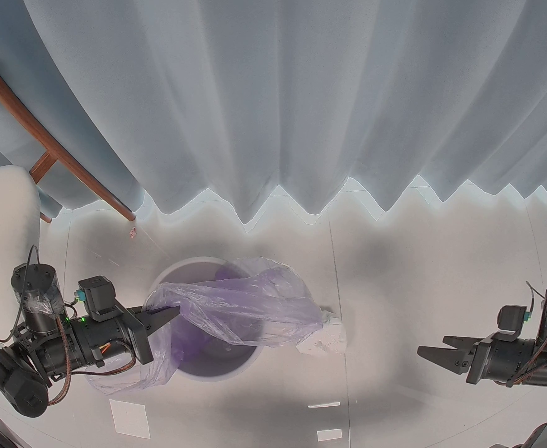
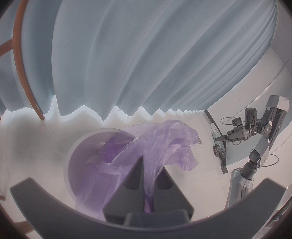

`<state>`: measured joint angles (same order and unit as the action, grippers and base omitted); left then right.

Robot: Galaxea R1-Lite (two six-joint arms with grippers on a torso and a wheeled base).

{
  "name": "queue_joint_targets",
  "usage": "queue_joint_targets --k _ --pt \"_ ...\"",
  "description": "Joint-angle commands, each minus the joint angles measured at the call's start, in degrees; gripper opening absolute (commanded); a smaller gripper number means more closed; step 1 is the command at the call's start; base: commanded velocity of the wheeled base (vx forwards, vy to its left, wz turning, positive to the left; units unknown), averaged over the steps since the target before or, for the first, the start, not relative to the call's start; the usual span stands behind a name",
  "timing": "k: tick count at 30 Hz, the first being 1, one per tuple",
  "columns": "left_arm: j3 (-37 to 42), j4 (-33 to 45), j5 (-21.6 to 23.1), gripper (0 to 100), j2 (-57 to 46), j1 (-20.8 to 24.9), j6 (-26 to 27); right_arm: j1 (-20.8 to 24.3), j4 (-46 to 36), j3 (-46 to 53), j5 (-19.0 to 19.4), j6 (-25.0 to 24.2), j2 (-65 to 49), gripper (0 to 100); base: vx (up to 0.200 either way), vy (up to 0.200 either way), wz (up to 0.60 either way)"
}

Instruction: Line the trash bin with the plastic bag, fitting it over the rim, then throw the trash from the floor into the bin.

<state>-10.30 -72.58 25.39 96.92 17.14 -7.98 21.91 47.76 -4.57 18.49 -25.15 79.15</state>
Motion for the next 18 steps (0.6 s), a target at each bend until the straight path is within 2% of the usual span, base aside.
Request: queue_joint_targets --k 1,7,18 --pt "0.0 0.0 0.0 0 0.2 -0.1 0.0 5.3 5.9 0.8 -2.9 -0.2 8.0 100 0.0 0.0 0.0" --pt "0.0 0.0 0.0 0 0.2 -0.2 0.0 5.5 11.9 1.1 -3.7 -1.7 12.2 100 0.0 0.0 0.0" --pt "0.1 0.0 0.1 0 0.4 -0.2 1.0 5.7 19.4 3.3 -3.6 -1.8 15.8 100 0.0 0.0 0.0"
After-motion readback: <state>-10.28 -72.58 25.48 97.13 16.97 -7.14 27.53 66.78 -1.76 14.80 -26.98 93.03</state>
